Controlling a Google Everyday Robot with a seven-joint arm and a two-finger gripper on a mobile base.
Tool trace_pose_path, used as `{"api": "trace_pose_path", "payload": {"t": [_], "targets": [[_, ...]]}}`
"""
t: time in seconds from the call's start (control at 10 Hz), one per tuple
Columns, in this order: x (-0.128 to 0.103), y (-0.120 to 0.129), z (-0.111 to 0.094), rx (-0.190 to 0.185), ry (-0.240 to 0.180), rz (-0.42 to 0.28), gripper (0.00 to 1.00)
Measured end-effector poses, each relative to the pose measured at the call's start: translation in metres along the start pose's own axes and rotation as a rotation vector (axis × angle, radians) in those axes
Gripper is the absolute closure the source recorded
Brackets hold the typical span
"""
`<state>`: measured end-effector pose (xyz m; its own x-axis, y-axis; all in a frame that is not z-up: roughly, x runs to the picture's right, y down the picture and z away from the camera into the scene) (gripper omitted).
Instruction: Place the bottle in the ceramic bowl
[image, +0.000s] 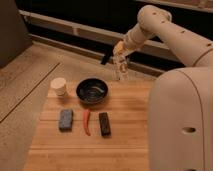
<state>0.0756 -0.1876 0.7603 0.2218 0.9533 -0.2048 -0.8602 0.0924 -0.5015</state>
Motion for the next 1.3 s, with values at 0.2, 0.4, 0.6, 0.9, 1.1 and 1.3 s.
{"api": "trace_pose_path", "payload": {"t": [0.2,0.4,0.6,0.9,1.1,1.3], "targets": [[0.002,0.003,0.006,-0.045,0.023,-0.028,1.00],[0.005,-0.007,0.009,-0.067,0.044,-0.040,1.00],[0.003,-0.016,0.011,-0.077,0.051,-0.047,1.00],[-0.018,-0.036,0.011,0.000,-0.001,-0.043,1.00],[-0.047,-0.055,0.003,0.107,-0.102,-0.026,1.00],[-0.083,-0.072,-0.019,0.233,-0.259,0.002,1.00]]}}
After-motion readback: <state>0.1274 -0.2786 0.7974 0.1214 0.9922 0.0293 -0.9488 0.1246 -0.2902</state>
